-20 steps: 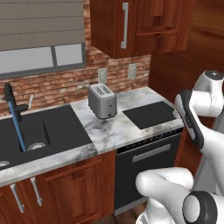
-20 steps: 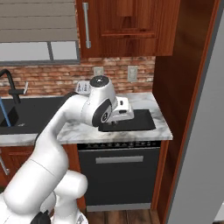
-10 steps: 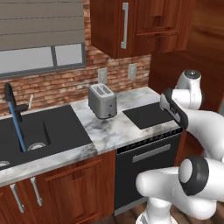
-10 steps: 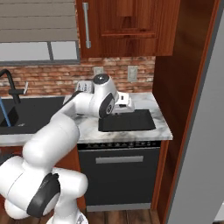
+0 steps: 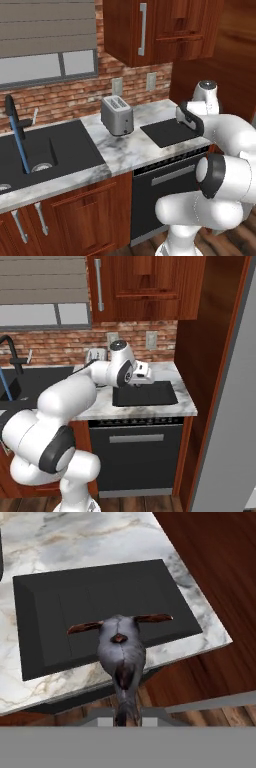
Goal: Take the fish out of the fridge, briefly rinse it in the sink, and place it on the tray next to the sink.
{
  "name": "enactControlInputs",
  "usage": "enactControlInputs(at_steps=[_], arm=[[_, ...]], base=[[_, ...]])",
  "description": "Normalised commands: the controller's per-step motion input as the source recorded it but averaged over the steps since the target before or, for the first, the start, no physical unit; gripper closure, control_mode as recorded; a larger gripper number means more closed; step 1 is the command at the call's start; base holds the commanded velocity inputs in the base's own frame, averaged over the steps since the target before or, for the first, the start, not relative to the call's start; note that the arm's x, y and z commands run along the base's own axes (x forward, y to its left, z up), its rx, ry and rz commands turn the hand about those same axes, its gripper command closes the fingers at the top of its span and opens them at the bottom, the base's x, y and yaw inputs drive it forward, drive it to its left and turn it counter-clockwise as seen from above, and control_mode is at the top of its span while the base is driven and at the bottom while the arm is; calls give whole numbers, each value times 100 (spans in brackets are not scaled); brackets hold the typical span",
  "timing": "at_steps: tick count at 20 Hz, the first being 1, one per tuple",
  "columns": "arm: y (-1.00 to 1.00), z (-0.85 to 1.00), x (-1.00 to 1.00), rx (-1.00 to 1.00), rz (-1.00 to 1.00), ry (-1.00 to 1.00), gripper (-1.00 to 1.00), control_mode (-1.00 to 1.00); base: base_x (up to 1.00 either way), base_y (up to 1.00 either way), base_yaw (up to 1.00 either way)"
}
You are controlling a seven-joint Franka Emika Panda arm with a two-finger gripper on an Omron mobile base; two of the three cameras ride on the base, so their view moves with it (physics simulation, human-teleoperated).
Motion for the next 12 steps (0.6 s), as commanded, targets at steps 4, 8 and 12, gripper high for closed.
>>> enactControlInputs(at_steps=[4,8,12], arm=[[0,-32,26,5,-7,-7,100,-100],[-4,-34,37,10,-8,-5,100,-100],[-3,-46,33,2,-8,-2,100,-100]], base=[[0,0,0],[0,0,0],[0,0,0]])
